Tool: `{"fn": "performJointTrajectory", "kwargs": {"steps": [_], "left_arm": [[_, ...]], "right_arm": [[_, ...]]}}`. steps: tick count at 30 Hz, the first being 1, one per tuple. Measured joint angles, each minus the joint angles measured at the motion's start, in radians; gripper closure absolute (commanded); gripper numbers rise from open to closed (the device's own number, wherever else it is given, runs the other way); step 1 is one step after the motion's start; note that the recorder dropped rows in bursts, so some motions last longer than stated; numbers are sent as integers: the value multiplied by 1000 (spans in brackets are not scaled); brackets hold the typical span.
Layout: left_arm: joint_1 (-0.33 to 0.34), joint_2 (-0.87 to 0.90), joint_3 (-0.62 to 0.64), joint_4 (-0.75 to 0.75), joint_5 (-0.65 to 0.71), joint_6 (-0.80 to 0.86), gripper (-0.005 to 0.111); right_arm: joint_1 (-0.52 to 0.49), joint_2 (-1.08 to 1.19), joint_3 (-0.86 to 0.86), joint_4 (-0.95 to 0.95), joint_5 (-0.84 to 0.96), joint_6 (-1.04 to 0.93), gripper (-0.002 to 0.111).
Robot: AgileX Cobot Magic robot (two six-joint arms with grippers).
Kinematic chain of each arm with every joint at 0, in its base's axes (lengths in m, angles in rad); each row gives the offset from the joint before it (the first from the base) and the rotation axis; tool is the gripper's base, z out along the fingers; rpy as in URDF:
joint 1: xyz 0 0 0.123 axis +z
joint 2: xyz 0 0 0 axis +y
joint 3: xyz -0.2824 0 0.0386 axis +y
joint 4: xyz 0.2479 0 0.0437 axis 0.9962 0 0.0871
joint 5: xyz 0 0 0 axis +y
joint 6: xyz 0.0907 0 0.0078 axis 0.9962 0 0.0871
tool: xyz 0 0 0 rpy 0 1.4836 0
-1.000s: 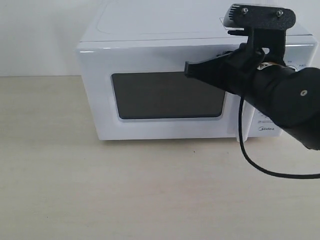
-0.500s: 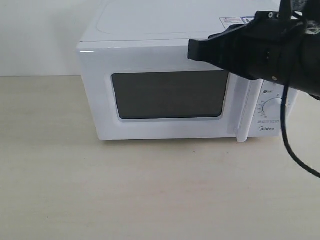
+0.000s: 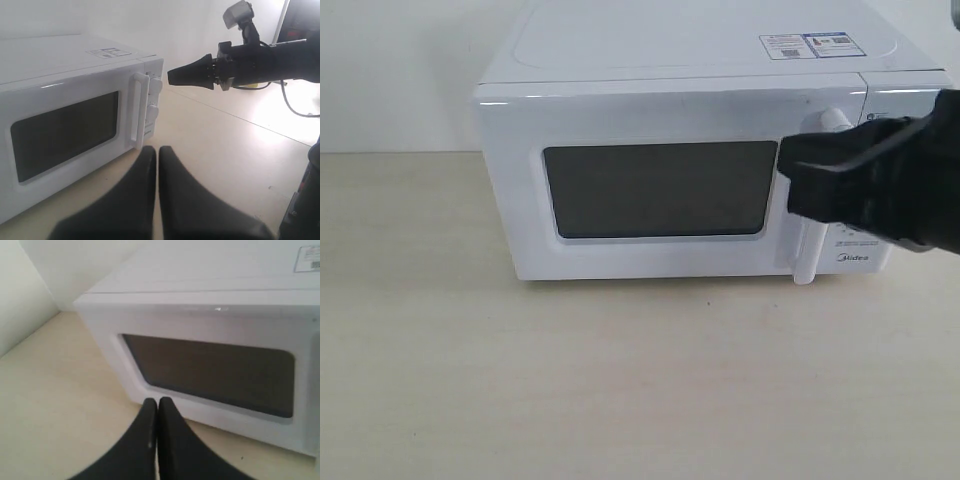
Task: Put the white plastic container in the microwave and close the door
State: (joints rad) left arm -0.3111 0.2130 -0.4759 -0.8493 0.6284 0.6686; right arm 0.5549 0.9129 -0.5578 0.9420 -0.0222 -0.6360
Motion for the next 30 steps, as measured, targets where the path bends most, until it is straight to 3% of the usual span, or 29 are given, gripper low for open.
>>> {"fn": "performJointTrajectory", "kwargs": {"steps": [6, 23, 30], "left_arm": [[0, 0, 0, 0, 0, 0, 103], [0, -1, 0, 0, 0, 0, 103], [0, -98, 0, 0, 0, 0, 103]], "right_arm": [[-1, -11, 2, 1, 178, 3, 108], [-1, -11, 2, 1, 189, 3, 108], [-1, -11, 2, 1, 189, 5, 108]]}}
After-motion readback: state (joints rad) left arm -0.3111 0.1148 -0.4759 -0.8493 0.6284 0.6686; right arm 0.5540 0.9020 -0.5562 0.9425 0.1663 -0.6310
